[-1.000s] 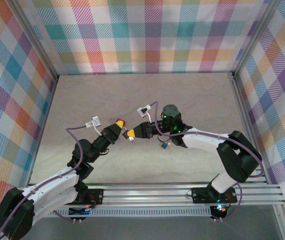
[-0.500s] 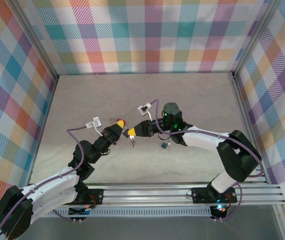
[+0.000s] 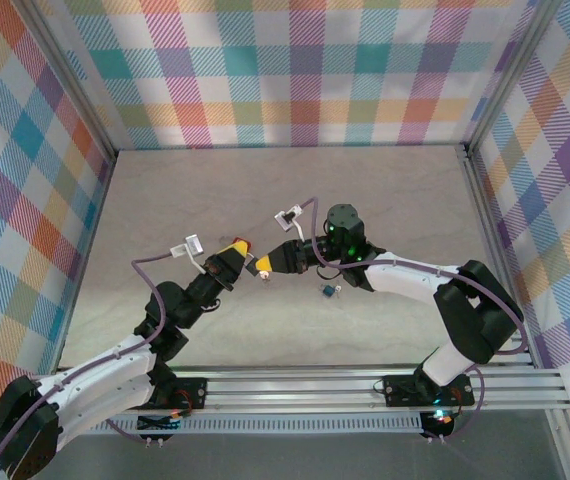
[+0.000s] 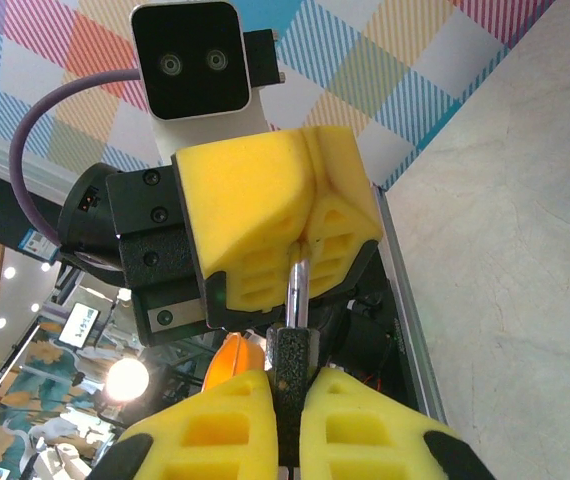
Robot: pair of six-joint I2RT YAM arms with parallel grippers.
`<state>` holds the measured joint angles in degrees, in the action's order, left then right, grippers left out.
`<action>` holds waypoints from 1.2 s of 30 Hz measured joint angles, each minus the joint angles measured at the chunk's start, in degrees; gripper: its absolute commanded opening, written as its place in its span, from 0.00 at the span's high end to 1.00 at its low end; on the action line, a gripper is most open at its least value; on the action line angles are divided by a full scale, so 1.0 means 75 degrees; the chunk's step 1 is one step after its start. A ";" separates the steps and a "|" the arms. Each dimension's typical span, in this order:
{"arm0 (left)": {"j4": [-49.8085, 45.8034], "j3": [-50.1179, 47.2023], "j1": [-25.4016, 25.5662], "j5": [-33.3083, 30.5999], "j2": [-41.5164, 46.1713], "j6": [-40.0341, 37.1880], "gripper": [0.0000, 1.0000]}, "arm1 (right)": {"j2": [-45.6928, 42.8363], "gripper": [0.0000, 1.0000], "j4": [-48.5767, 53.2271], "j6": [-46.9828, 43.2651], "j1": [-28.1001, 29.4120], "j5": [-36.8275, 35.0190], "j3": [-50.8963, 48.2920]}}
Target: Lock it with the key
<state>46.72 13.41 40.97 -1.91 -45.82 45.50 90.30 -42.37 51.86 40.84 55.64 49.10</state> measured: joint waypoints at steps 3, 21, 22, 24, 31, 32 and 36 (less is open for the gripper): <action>-0.0242 0.0114 0.0023 -0.0041 0.0029 -0.0073 1.00 | 0.0000 1.00 0.0000 -0.0003 -0.0003 0.0023 0.0000; -0.1658 0.0487 0.0367 0.0356 0.0399 -0.0420 0.48 | -0.0321 1.00 -0.0198 -0.0245 -0.0006 -0.0323 -0.0256; -0.1743 0.0490 0.0367 0.0353 0.0466 -0.0425 0.47 | -0.0347 1.00 -0.0195 -0.0265 0.0000 -0.0326 -0.0265; -0.1988 0.0504 0.0367 0.0367 0.0682 -0.0472 0.46 | -0.0402 1.00 -0.0195 -0.0329 0.0017 -0.0329 -0.0274; -0.3112 0.0764 0.0163 0.0714 0.1294 -0.0720 0.40 | -0.0644 1.00 -0.0096 -0.0621 -0.0003 -0.0458 -0.0283; -0.3284 0.0807 0.0114 0.0793 0.1323 -0.0749 0.39 | -0.0664 1.00 -0.0052 -0.0650 -0.0009 -0.0475 -0.0283; -0.3707 0.0918 -0.0152 0.1151 0.1332 -0.0726 0.37 | -0.0679 1.00 0.0128 -0.0813 -0.0012 -0.0469 -0.0283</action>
<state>18.92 20.29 39.83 6.72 -35.83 40.05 85.21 -41.41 45.76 40.75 52.12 46.98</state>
